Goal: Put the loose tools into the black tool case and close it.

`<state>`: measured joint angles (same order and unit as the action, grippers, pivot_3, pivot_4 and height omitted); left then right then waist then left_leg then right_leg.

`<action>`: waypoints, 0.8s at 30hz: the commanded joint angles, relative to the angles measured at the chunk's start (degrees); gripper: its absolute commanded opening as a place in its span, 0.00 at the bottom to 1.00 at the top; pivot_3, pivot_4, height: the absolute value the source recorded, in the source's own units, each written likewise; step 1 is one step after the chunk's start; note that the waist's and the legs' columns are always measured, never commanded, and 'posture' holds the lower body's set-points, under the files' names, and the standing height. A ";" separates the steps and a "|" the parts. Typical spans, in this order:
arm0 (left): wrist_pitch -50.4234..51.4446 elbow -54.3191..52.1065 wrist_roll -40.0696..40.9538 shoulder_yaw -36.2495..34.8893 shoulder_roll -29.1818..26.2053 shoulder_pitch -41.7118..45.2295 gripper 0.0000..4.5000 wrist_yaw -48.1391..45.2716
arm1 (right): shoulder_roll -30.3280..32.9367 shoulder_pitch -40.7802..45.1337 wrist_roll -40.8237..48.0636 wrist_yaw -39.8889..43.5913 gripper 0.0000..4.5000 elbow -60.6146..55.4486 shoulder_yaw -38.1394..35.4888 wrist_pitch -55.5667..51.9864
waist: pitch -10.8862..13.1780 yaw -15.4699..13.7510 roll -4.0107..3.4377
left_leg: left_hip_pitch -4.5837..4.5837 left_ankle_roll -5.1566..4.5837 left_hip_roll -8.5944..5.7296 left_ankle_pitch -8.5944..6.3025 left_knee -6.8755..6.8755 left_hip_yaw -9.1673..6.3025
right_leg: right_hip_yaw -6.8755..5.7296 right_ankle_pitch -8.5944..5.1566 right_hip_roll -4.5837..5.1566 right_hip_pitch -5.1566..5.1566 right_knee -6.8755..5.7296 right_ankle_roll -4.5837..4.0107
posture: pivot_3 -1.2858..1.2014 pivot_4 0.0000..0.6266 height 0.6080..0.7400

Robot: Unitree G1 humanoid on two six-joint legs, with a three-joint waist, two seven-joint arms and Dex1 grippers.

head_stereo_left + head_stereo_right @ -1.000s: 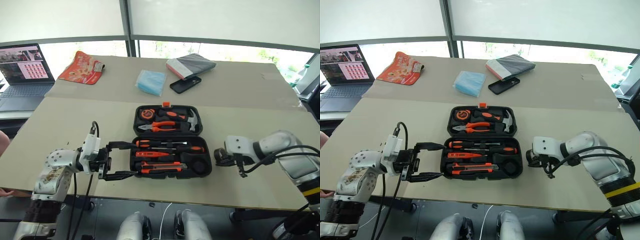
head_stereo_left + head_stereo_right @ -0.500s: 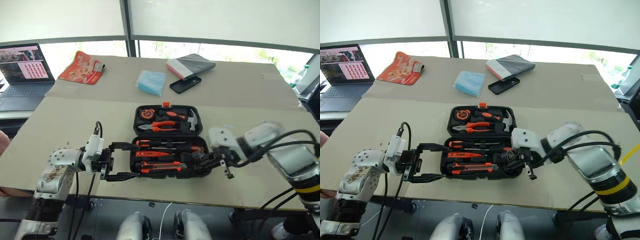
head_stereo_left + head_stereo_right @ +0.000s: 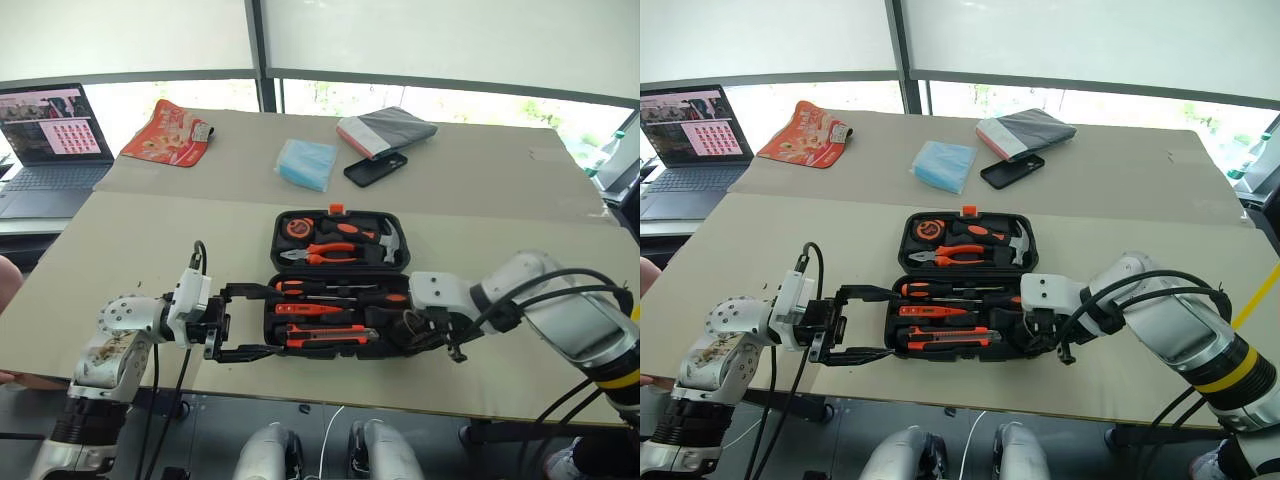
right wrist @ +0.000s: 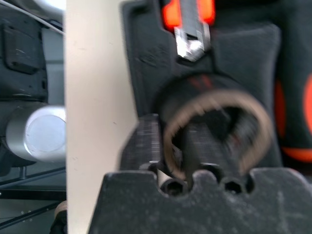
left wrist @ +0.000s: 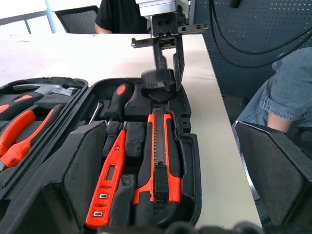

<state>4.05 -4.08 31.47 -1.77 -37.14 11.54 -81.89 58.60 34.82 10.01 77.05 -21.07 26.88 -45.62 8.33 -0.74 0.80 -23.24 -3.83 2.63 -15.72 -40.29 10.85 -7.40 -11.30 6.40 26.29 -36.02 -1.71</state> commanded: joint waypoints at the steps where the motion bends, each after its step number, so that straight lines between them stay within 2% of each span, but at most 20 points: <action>1: 0.10 -2.09 0.01 -0.39 -0.59 -0.12 1.00 0.94 | -0.28 0.73 0.71 2.48 0.61 -0.49 0.81 0.25 | 0.00 0.00 0.00 | 0.00 -0.09 0.00 0.06 0.00 0.00 | -0.01 0.00 0.00 0.00 0.00 0.00 | 0.52 0.24 1.00; 5: 0.52 -2.62 -0.07 -1.52 -1.13 -1.34 1.00 2.95 | -0.81 3.00 5.96 5.00 0.92 -0.54 -4.04 -0.84 | 0.00 0.13 0.00 | 0.00 -0.15 0.06 0.11 0.02 -0.01 | -0.03 -0.01 -0.07 0.01 -0.01 -0.02 | 0.52 0.24 1.00; 7: 2.53 -1.98 -0.31 -2.81 -1.85 -1.67 1.00 6.01 | -0.74 3.53 11.47 6.64 0.99 0.78 -9.38 -2.74 | 0.02 0.17 0.01 | -0.01 -0.16 0.05 0.11 0.01 0.00 | -0.03 0.01 -0.06 0.01 -0.02 -0.04 | 0.52 0.24 1.00; 9: 4.18 0.49 -2.91 -4.17 -2.77 -1.31 1.00 11.07 | -0.76 3.25 15.97 7.64 0.99 4.13 -15.37 -2.07 | 0.04 0.15 0.03 | -0.01 -0.16 0.04 0.10 0.00 0.00 | -0.02 0.02 -0.05 0.02 -0.03 -0.02 | 0.52 0.24 1.00; 13: 8.27 5.20 -5.25 -6.38 -4.06 -0.11 1.00 18.39 | -1.33 0.20 13.18 1.80 0.99 16.27 -22.35 5.40 | 0.05 0.01 0.08 | 0.09 -0.08 0.05 0.03 -0.01 -0.03 | 0.01 0.05 -0.05 -0.07 -0.01 0.02 | 0.52 0.24 1.00; 14: 8.80 6.16 -6.16 -6.52 -4.33 0.20 0.88 19.87 | -1.52 -0.95 10.80 0.44 0.94 19.54 -22.84 10.52 | 0.05 -0.06 0.09 | 0.10 0.07 0.04 -0.11 -0.02 -0.04 | 0.00 0.06 -0.04 -0.10 -0.01 0.04 | 0.52 0.24 1.00; 15: 10.01 7.47 -7.11 -6.86 -4.01 1.07 0.84 22.73 | -1.82 -2.35 7.50 -2.05 0.88 23.22 -22.70 16.29 | 0.05 -0.12 0.10 | 0.09 0.10 0.01 -0.12 -0.01 -0.04 | 0.00 0.07 -0.03 -0.11 0.00 0.06 | 0.52 0.24 1.00; 16: 11.72 8.40 -7.43 -7.10 -3.43 2.04 0.75 25.25 | -2.35 -3.52 4.64 -4.16 0.82 26.22 -22.34 21.99 | 0.05 -0.13 0.10 | 0.08 0.15 -0.01 -0.07 -0.01 -0.04 | 0.00 0.07 -0.02 -0.11 -0.01 0.07 | 0.52 0.24 1.00; 17: 13.53 9.35 -7.88 -7.00 -2.80 3.12 0.70 27.60 | -3.36 -4.38 2.34 -6.39 0.77 28.87 -22.09 27.46 | 0.05 -0.13 0.11 | 0.06 0.12 -0.04 -0.05 -0.01 -0.03 | 0.00 0.08 -0.02 -0.10 -0.02 0.10 | 0.52 0.24 1.00; 18: 14.99 10.35 -8.53 -6.65 -2.13 4.21 0.59 29.68 | -4.61 -4.87 0.14 -8.81 0.68 31.32 -21.75 32.10 | 0.06 -0.07 0.11 | 0.02 0.03 -0.05 0.02 -0.01 0.02 | 0.02 0.10 -0.03 -0.07 -0.03 0.13 | 0.52 0.24 1.00; 24: 16.25 15.09 -12.82 -1.43 1.38 9.31 0.12 31.82 | -14.08 -3.82 -7.91 -19.62 0.24 45.16 -19.85 50.48 | 0.08 0.96 0.13 | 0.17 0.00 -0.05 0.29 0.07 0.33 | 0.08 0.11 -0.40 -0.06 -0.15 0.17 | 0.52 0.24 1.00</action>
<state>20.24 10.21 19.81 -4.59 -36.30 19.30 -50.21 46.16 29.39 3.84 60.67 21.50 7.28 -1.12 8.41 0.22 0.93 -23.02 -3.79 2.59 -15.41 -40.21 11.24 -7.32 -11.19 5.90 26.22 -36.19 -1.54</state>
